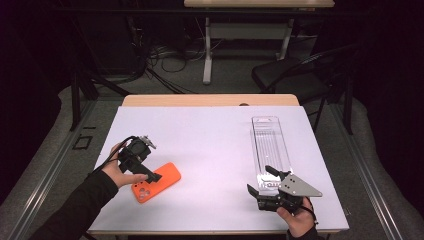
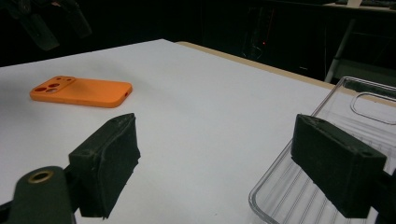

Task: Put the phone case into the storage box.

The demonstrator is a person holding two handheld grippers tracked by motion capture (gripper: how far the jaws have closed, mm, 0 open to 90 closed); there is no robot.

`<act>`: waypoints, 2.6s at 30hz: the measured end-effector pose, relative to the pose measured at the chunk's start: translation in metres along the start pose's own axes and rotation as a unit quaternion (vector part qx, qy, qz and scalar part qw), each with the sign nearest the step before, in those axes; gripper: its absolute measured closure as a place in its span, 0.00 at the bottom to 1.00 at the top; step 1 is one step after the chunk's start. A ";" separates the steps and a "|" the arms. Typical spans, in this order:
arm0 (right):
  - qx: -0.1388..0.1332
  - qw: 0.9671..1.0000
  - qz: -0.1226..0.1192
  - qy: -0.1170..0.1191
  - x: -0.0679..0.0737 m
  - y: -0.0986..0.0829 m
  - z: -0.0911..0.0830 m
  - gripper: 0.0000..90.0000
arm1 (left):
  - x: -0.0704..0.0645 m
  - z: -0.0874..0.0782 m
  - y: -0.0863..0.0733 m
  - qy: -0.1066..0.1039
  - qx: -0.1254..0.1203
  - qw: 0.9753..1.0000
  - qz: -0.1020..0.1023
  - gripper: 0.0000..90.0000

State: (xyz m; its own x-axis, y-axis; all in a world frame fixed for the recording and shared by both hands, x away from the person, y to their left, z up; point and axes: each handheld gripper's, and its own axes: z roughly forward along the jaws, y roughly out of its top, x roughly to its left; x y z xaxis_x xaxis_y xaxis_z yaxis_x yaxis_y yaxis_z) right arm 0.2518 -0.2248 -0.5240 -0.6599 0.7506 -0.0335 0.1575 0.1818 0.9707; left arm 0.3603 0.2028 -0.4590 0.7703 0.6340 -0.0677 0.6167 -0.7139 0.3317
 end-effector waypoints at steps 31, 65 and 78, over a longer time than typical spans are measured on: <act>0.003 1.000 -0.001 0.004 0.000 -0.001 0.002 0.16 | 0.009 0.049 0.005 -0.001 0.105 0.994 0.003 0.07; 0.008 1.000 -0.003 0.008 0.001 -0.002 0.003 0.16 | 0.003 0.074 0.005 0.010 0.141 0.990 0.016 0.06; 0.009 1.000 -0.001 0.009 0.001 -0.003 0.003 0.16 | 0.000 0.082 0.007 0.009 0.159 0.987 0.026 0.06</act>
State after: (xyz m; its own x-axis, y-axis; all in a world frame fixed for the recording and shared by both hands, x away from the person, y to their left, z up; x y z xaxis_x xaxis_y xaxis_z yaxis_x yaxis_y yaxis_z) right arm 0.2531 -0.2229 -0.5278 -0.6736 0.7384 -0.0307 0.1697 0.1950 0.9660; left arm 0.3777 0.1737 -0.5339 0.8008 0.5976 -0.0401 0.5987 -0.8007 0.0225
